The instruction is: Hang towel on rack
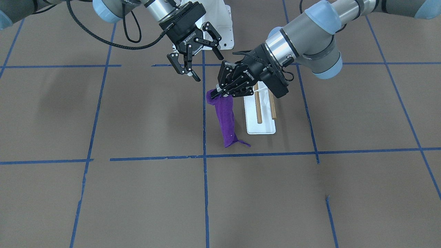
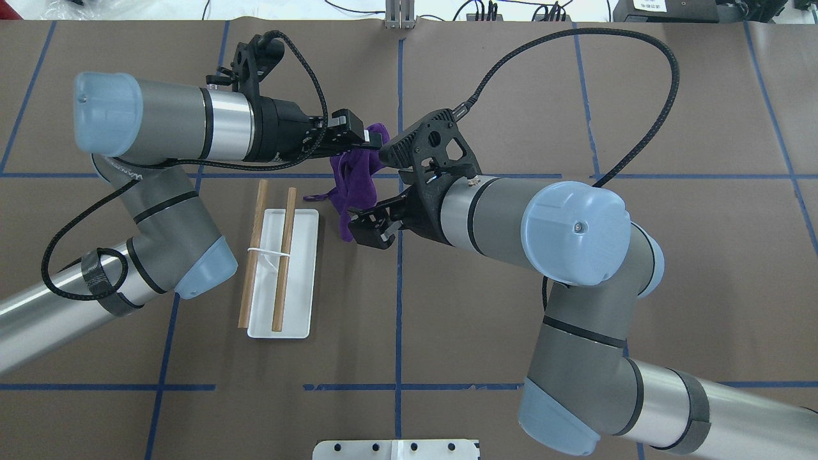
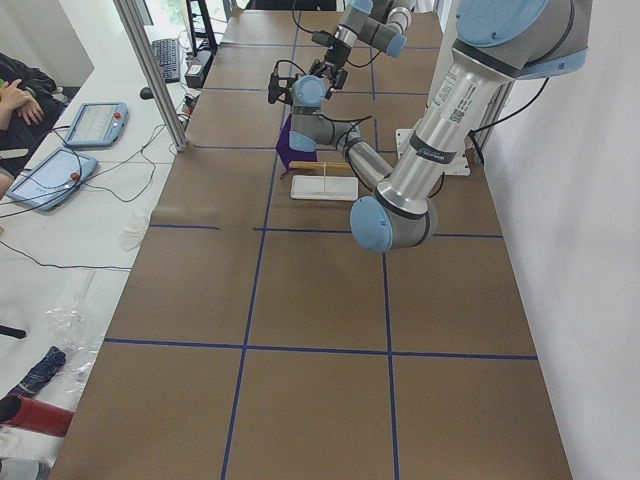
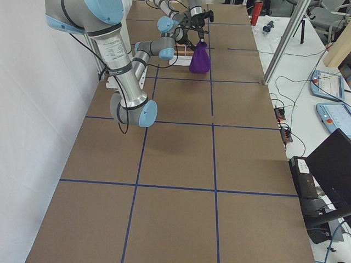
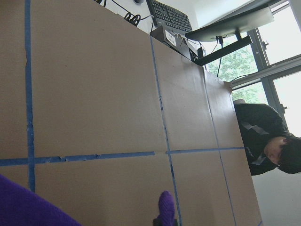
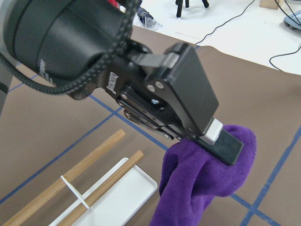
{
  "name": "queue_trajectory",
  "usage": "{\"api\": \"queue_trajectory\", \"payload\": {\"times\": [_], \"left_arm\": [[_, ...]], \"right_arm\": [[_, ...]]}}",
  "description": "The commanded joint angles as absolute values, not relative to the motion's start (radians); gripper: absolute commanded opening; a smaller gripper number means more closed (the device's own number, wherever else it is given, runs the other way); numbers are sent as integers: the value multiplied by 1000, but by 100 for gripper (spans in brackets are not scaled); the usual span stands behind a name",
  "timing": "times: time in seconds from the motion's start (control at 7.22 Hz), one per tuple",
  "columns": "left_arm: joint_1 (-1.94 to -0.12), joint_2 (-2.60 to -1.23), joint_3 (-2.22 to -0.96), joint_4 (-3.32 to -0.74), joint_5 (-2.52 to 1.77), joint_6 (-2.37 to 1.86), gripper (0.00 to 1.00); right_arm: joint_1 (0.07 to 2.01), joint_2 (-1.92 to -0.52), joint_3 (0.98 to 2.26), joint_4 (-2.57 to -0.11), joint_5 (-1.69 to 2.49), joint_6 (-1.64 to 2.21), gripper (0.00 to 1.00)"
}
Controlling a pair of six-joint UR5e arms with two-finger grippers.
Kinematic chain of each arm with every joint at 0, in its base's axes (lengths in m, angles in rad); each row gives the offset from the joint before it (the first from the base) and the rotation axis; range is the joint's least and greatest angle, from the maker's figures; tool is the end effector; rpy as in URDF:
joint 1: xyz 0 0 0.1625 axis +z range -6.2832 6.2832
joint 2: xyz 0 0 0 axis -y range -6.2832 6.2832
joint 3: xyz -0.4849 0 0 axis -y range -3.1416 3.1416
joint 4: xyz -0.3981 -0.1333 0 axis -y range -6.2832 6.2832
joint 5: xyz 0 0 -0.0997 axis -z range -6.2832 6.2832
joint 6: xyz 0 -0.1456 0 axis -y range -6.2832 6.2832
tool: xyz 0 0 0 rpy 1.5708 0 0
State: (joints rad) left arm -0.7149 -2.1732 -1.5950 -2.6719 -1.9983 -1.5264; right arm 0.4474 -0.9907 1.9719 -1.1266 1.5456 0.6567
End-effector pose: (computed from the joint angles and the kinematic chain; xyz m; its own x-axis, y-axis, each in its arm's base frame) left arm 0.4903 -0.5222 0.2094 -0.1051 0.1448 -0.9839 0.2923 0.9502 0.1086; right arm -0.5228 -0.4028 0.1596 0.4401 -0.6670 0.6012 -0.1743 0.5933 0.7859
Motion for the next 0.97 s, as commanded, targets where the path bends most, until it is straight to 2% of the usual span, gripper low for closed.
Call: {"api": "queue_trajectory", "payload": {"times": [0.0,0.14,0.42,0.55,0.83], "left_arm": [[-715,-2178,-1617,-2604,-1996,-1528,0],[-715,-2181,-1638,-2574,-1993,-1532,0],[-713,-2203,-1661,-2550,-1962,-1643,0],[-713,-2216,-1689,-2496,-1866,-1681,0],[-694,-2218,-1840,-2290,-1777,-1713,0]], "right_arm": [[530,-997,2122,-1431,1600,644,100],[576,-1005,2194,-1565,1652,611,100],[679,-1173,2327,-1723,1754,505,100],[771,-1216,2327,-1834,1816,499,100],[923,-1271,2319,-1980,1868,496,100]]}}
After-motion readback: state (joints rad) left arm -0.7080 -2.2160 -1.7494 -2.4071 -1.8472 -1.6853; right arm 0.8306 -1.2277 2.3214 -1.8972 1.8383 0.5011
